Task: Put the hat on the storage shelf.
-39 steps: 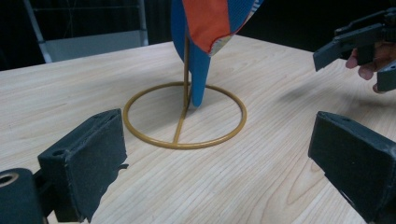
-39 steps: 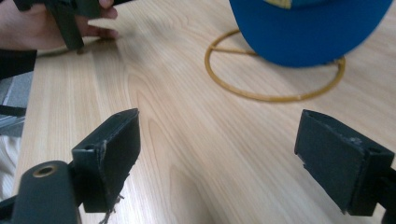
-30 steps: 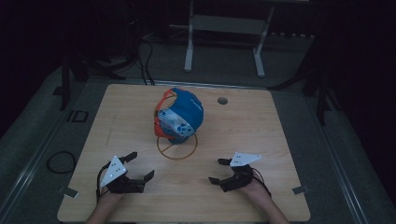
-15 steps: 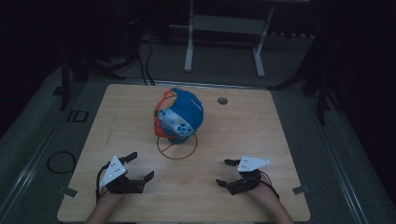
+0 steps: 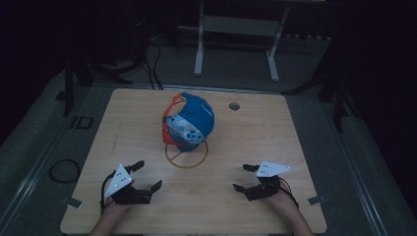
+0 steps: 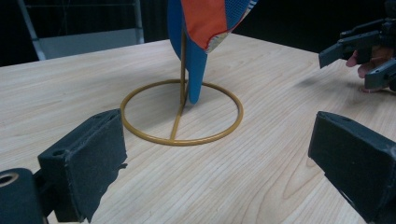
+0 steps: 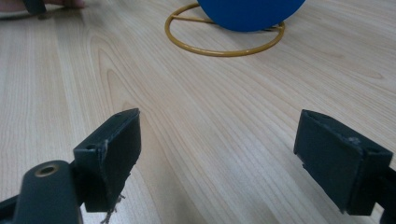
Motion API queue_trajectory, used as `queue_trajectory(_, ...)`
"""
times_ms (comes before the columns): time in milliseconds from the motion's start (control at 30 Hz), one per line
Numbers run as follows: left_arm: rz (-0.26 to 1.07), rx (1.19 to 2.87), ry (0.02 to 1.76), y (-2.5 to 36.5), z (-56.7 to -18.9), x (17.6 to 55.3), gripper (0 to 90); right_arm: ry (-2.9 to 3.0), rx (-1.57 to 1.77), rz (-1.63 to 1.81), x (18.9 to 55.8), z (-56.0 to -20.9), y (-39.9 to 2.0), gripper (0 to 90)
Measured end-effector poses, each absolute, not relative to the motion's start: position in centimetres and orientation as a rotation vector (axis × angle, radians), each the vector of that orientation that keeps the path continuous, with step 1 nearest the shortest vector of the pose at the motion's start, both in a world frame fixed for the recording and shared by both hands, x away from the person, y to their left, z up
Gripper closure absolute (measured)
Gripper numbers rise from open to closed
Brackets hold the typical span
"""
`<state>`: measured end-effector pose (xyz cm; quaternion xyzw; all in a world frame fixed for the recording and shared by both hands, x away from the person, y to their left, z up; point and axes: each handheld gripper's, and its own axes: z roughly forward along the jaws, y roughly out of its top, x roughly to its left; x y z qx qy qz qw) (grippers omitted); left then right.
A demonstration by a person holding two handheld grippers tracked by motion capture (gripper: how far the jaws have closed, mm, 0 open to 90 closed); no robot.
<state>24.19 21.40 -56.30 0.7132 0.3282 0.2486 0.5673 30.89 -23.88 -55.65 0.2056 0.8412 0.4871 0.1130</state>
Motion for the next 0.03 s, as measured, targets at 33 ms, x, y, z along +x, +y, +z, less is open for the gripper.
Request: queue_trajectory(33, 0.584, 1.676, 0.771, 21.4, -56.3, 24.19, 4.4, 2.47, 0.602, 1.426, 30.88, -55.67, -23.83, 14.8)
